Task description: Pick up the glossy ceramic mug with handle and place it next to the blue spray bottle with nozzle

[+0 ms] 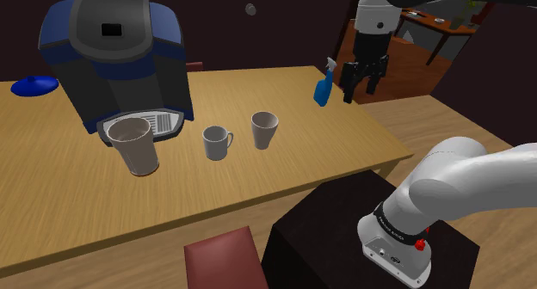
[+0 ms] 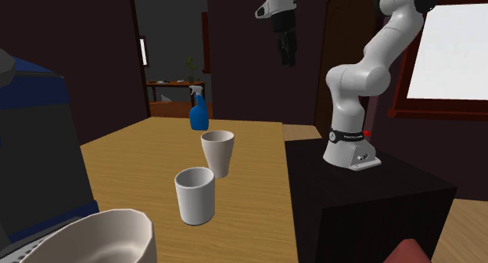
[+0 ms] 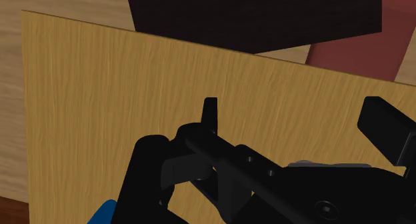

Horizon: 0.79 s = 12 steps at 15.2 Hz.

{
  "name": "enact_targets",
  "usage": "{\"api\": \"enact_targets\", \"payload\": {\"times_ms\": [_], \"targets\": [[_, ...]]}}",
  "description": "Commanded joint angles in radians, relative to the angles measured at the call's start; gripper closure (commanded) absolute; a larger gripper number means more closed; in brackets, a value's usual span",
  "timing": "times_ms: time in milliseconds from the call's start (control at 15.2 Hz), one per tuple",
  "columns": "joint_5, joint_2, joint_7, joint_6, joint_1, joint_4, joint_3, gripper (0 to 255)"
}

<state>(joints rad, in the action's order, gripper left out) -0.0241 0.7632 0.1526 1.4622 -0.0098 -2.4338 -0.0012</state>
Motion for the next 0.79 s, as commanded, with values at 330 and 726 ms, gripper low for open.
{"api": "enact_targets", "payload": {"times_ms": [330, 726], "targets": [[0.055, -0.117, 0.082, 0.147, 0.027, -0.011, 0.068, 0], [0.094, -0.293, 0.175, 0.315, 0.052, 0.022, 0.146, 0]]}}
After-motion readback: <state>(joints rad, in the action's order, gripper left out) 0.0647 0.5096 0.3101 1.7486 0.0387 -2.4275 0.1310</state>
